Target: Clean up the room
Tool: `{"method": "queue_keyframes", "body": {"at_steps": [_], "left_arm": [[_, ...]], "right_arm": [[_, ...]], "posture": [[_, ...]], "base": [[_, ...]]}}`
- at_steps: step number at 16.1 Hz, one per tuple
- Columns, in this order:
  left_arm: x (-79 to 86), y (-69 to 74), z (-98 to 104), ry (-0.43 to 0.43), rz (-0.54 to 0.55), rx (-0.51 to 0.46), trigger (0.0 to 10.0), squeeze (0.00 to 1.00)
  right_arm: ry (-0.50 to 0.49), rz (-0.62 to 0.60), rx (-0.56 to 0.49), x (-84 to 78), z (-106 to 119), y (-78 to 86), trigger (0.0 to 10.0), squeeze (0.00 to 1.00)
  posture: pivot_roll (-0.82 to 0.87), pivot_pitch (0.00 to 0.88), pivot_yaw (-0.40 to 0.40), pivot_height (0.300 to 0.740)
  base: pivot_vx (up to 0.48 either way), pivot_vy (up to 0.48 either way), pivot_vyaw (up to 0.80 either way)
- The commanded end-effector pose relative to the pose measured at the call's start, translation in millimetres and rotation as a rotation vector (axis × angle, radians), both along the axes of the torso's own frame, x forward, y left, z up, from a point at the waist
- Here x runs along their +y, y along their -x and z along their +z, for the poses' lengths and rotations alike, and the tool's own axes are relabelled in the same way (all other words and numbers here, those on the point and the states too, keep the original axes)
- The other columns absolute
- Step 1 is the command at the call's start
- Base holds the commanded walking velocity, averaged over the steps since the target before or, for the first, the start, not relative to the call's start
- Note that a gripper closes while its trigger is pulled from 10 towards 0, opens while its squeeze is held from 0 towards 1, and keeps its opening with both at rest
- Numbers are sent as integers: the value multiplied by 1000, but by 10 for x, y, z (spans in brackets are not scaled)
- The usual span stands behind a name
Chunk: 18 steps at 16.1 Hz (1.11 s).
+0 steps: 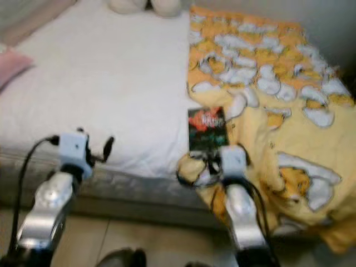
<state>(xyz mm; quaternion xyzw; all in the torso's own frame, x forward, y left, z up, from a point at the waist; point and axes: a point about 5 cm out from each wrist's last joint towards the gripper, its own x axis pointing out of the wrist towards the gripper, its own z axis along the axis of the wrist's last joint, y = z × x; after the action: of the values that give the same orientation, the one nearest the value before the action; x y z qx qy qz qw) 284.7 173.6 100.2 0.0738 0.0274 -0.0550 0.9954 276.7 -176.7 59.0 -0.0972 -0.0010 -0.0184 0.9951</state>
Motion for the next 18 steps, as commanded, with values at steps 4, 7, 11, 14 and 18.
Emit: {"method": "queue_keyframes", "body": {"at_steps": [4, 7, 11, 14, 18], "left_arm": [[-477, -185, 52, 45, -143, -21, 10000, 0], [-694, -372, 111, 82, -189, -24, 10000, 0], [-789, -502, 121, 83, -200, -19, 10000, 0], [-759, -575, 104, 115, -142, 5, 10000, 0], [-689, -608, 43, 138, -80, 27, 10000, 0]], "right_arm": [[50, -69, -54, -211, 66, 136, 10000, 0], [1, -60, -78, -219, 242, 8, 10000, 0], [5, -46, -62, -244, 268, -66, 10000, 0], [-17, 25, -15, -132, 205, -68, 10000, 0], [-54, 35, 26, -153, 142, -22, 10000, 0]], "posture": [[-44, 0, -37, 740], [-125, 0, -7, 740], [-160, 0, 2, 740], [-148, 0, -9, 740], [-139, 0, -28, 740]], "base": [[0, 0, 0], [377, 0, -713], [480, 0, -692], [476, 0, -175], [291, 208, 0]]}}
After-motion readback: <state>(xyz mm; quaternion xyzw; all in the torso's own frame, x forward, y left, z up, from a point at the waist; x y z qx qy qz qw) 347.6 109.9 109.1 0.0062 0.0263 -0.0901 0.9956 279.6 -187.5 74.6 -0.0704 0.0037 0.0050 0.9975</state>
